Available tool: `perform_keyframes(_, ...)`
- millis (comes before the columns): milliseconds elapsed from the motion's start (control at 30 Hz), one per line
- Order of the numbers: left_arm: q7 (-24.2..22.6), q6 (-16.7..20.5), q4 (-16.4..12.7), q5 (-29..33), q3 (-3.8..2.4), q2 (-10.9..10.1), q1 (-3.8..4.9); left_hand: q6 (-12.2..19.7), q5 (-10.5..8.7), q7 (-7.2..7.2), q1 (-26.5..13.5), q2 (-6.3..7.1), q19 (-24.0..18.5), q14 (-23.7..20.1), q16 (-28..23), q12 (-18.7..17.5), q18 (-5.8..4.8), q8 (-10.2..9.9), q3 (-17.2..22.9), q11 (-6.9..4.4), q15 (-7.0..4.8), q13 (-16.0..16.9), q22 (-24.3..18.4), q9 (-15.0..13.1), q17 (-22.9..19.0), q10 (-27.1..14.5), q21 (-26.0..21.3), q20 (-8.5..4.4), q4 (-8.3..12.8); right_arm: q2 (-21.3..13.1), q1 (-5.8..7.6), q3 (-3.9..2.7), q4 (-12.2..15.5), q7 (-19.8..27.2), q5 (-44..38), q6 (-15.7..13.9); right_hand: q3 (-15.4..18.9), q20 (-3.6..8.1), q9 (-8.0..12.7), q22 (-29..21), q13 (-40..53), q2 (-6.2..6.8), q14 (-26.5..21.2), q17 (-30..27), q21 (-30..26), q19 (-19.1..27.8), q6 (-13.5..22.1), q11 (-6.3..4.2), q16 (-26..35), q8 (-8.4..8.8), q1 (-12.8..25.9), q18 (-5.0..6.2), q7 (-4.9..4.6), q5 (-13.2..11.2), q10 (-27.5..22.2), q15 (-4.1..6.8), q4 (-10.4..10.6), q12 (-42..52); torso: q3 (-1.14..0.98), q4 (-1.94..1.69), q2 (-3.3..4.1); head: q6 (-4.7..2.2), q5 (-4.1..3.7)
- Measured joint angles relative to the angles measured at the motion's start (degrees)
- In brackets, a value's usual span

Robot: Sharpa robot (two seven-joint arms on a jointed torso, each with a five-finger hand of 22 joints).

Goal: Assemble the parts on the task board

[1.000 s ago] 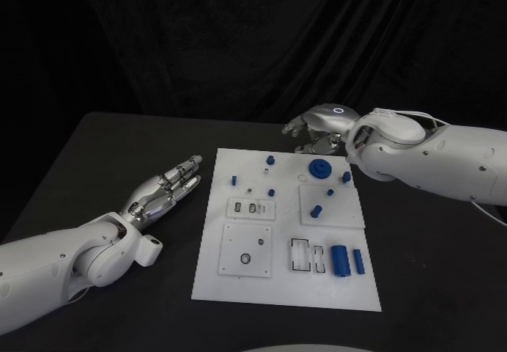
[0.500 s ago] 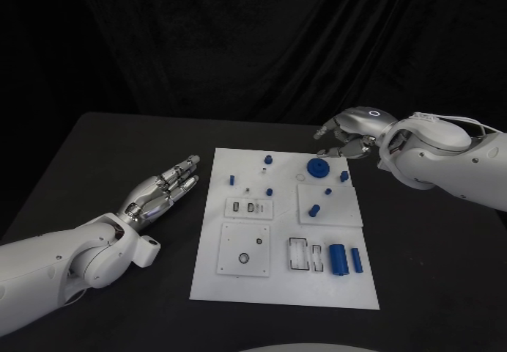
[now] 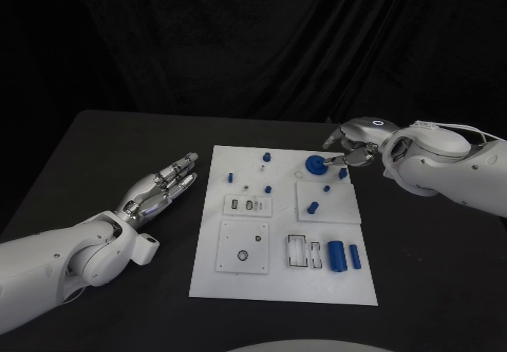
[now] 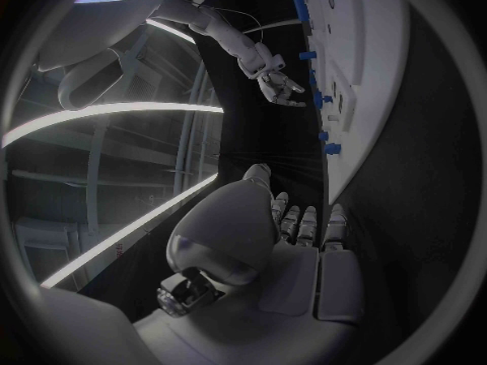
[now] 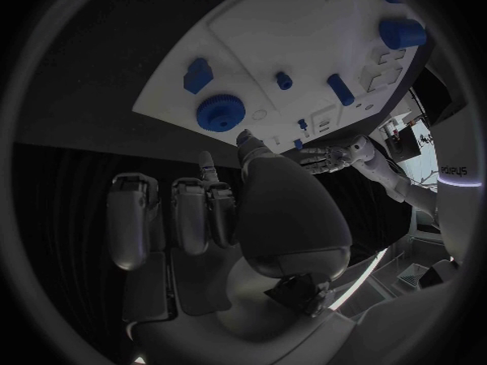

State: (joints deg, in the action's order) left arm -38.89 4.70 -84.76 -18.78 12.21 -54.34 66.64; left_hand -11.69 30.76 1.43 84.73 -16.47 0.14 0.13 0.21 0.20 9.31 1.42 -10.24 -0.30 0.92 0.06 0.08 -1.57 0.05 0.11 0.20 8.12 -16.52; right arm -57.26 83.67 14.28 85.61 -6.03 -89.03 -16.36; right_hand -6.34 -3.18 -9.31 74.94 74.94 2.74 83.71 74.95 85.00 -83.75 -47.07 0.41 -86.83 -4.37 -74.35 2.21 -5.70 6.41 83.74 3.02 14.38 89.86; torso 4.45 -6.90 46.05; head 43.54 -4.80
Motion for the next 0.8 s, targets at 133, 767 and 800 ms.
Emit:
perform_keyframes(133,0.0,0.0,0.0,0.0,0.00,0.0,0.00,0.0,0.00,0.00,0.0,0.00,0.0,0.0,0.0,0.0,0.00,0.0,0.0,0.00,0.00,0.0,0.0,0.0,0.0,0.0,0.0,0.00,0.0,0.4,-0.45,-0.02,-0.2,-0.5,-0.5,0.2,-0.4,0.00,-0.4,0.0,0.0,0.54,0.0,0.0,0.7,0.0,-0.6,0.00,-0.8,0.00,-0.5,0.01,-0.20,2.1,0.0,0.00,-0.7,0.0,-0.02,-0.05,0.00,0.09,-0.20)
perform_keyframes(767,0.0,-0.1,0.2,0.0,0.00,0.1,0.00,0.0,0.00,0.00,0.0,0.00,0.0,0.0,0.0,0.0,0.00,0.0,0.0,0.00,0.00,0.0,0.0,0.0,0.0,0.0,0.0,0.00,0.0,2.6,-1.57,-0.03,-2.2,-1.0,-1.9,0.4,-1.6,0.00,-0.8,0.0,0.0,0.64,0.0,0.0,0.9,0.0,0.0,0.00,-0.8,0.21,-2.0,0.02,-0.40,8.2,0.0,-0.01,-2.9,0.0,-0.02,-0.08,0.04,0.41,-0.54)
perform_keyframes(800,0.0,-0.1,0.2,0.0,0.00,0.1,0.00,0.0,0.00,0.00,0.0,0.00,0.0,0.0,0.0,0.0,0.00,0.0,0.0,0.00,0.00,0.0,0.0,0.0,0.0,0.0,0.0,0.00,0.0,2.7,-1.64,-0.03,-2.3,-1.0,-2.0,0.4,-1.6,0.00,-0.8,0.0,0.0,0.64,0.0,0.0,0.9,0.0,0.0,0.00,-0.8,0.21,-2.0,0.02,-0.40,8.2,0.0,-0.01,-2.9,0.0,-0.02,-0.08,0.04,0.47,-0.54)
